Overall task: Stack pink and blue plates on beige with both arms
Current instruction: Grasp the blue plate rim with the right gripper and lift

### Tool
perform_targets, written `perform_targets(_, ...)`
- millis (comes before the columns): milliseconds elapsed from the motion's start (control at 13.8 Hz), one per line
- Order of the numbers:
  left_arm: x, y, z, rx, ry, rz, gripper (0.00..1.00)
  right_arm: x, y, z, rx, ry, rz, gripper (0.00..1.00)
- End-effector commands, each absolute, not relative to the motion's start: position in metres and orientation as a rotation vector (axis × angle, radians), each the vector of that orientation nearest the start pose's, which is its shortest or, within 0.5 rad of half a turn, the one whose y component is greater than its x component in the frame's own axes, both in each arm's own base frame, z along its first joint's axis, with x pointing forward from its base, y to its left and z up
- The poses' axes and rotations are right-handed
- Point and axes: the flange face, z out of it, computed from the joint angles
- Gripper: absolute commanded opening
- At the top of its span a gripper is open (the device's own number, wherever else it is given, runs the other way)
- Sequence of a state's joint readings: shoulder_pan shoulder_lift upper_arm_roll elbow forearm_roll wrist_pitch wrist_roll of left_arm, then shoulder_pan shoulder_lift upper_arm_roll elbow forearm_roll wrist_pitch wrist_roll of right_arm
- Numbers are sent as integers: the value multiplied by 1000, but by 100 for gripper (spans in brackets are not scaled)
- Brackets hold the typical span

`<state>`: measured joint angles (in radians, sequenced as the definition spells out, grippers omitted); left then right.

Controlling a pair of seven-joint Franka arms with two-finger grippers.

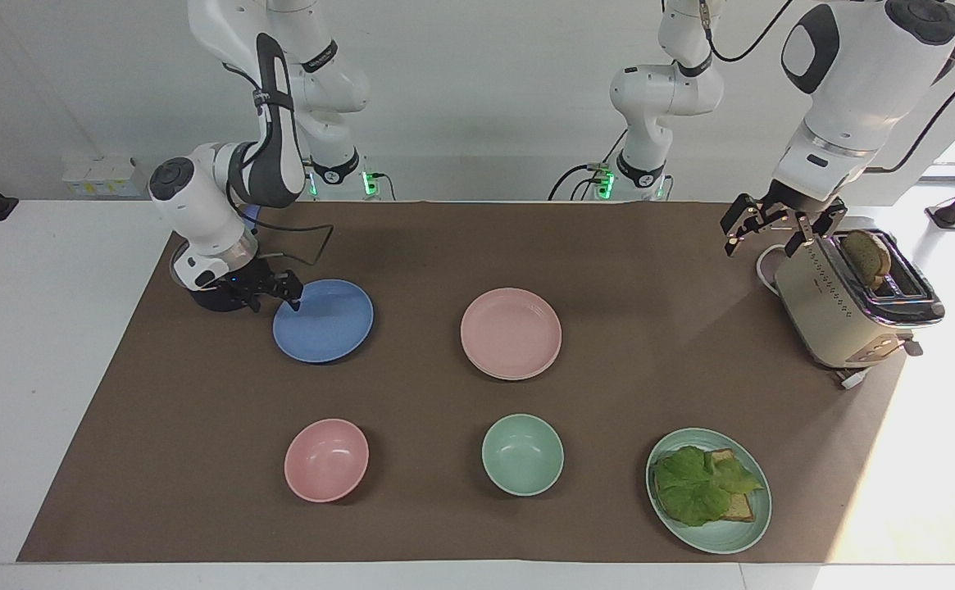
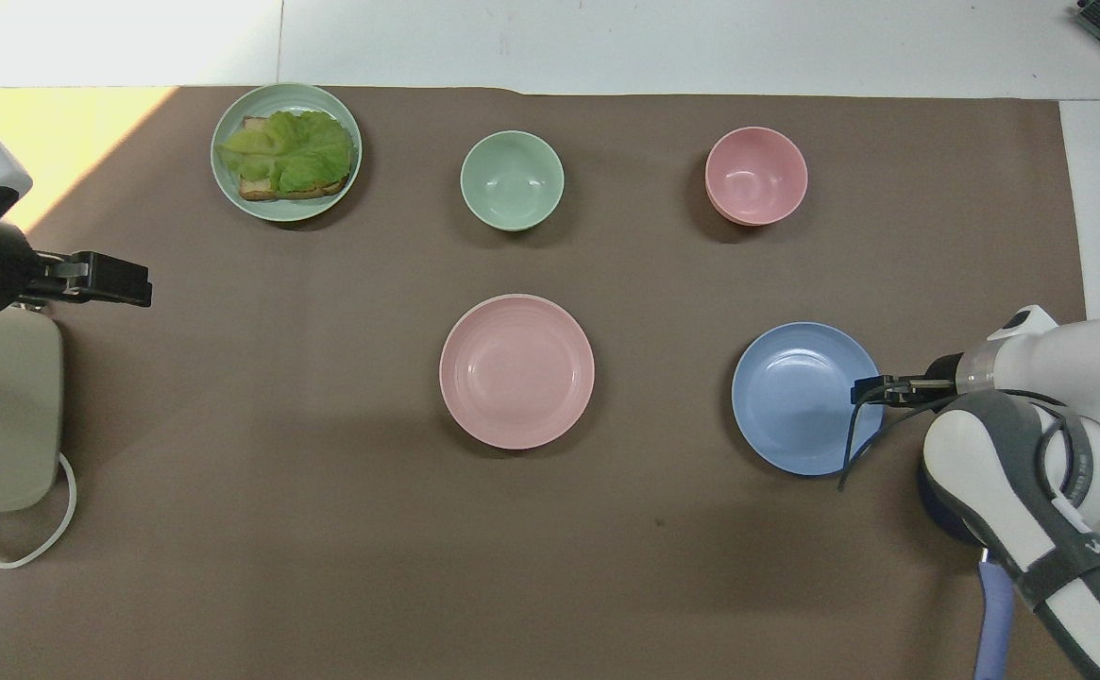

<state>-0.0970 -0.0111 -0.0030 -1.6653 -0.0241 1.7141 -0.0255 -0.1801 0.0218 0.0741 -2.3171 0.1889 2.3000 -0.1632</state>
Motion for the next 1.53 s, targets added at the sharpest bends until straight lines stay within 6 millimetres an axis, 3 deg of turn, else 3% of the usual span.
perform_targets(0,558,-55,600,-3152,122,-79,100,505,-56,310,-2957,108,9,79)
perform_targets(218,558,-56,600,-3152,124,-79,100,503,-67,301,-2916,70,2,77)
perform_targets(291,558,-56,600,-3152,124,-79,100,503,-71,301,-2914,71,0,72)
perform_targets(582,558,-56,600,-3152,124,-79,100,502,-69,301,-2877,102,-3,6)
perform_targets(655,558,-56,600,-3152,124,-79,100,502,-70,301,-2877,98,-4,0)
perform_targets(800,558,-55,600,-3152,122,-79,100,505,-76,316,-2875,64,-30,0)
perform_targets(1018,558,-56,600,-3152,124,-79,100,516,-67,362,-2860,32,-61,0)
perform_targets(1164,558,-56,600,-3152,124,-79,100,524,-41,387,-2855,78,-72,0)
perform_targets(1236,558,-55,600,-3152,122,-79,100,532,-13,400,-2851,99,-81,0)
perform_targets(1309,558,-55,600,-3152,122,-79,100,538,18,408,-2846,122,-81,0)
perform_targets(1455,558,-56,600,-3152,124,-79,100,545,106,418,-2843,194,-77,0)
